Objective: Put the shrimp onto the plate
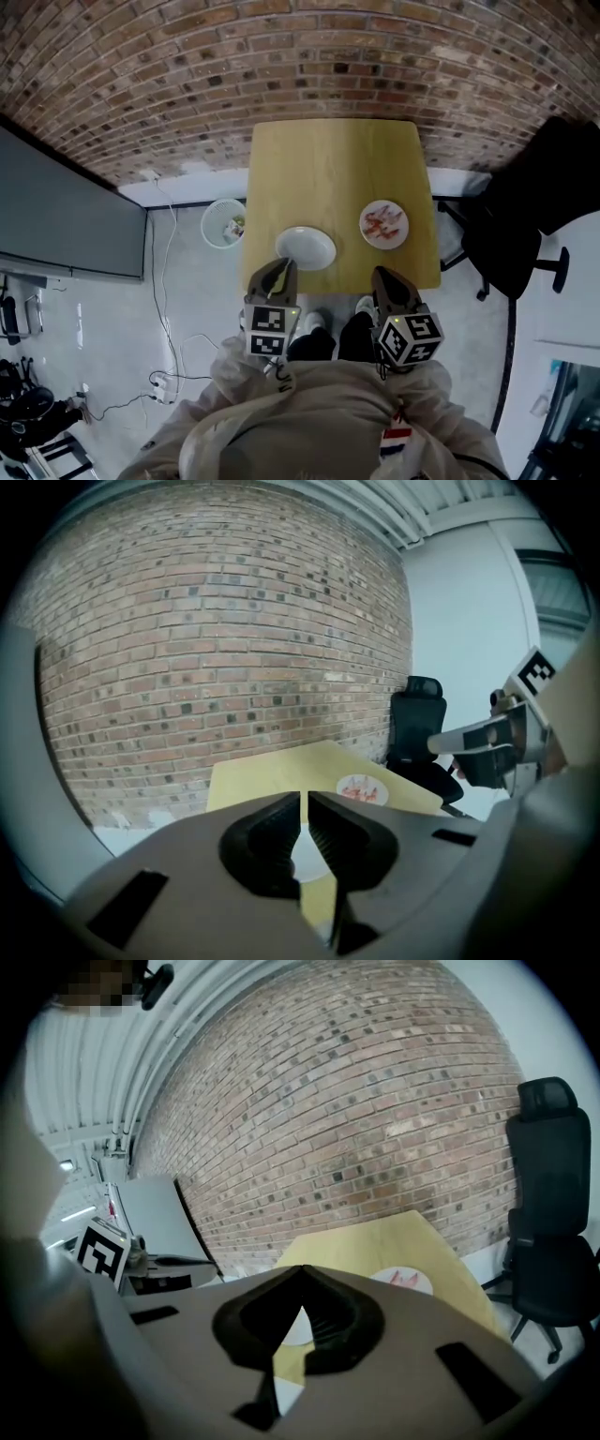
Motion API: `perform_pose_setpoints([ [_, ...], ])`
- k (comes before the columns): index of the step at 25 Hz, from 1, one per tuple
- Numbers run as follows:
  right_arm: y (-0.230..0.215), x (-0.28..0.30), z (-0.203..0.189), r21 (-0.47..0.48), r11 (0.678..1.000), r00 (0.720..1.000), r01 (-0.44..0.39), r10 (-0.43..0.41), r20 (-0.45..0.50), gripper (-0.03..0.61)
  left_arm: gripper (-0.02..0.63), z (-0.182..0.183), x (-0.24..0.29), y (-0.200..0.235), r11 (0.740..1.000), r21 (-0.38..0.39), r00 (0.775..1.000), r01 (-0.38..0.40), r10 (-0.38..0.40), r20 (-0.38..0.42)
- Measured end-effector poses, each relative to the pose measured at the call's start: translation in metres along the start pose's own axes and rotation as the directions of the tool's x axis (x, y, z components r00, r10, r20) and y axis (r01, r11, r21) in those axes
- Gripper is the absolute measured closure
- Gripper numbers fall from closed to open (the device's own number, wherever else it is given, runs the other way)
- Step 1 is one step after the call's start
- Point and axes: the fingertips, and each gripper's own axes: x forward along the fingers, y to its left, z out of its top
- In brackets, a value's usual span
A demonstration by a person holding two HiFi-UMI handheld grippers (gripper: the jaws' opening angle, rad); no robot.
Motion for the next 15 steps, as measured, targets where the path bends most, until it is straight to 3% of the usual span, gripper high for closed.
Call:
perform_pose_setpoints([
  [7, 0.022, -0.010, 0.005, -0.020, 1.000, 1.000, -0.001, 0.001, 0.019, 0.555, 0.600, 0.003, -0.026, 0.006, 0.999, -0.018, 0.999, -0.034, 0.034, 0.035],
  [15, 0.025, -0.023, 0.008, -0.045, 0.999, 0.999, -0.032, 0.033, 0.026, 0.555, 0.601, 0.006, -0.039, -0.016, 0.999, -0.018, 0.997, -0.047, 0.048, 0.058],
])
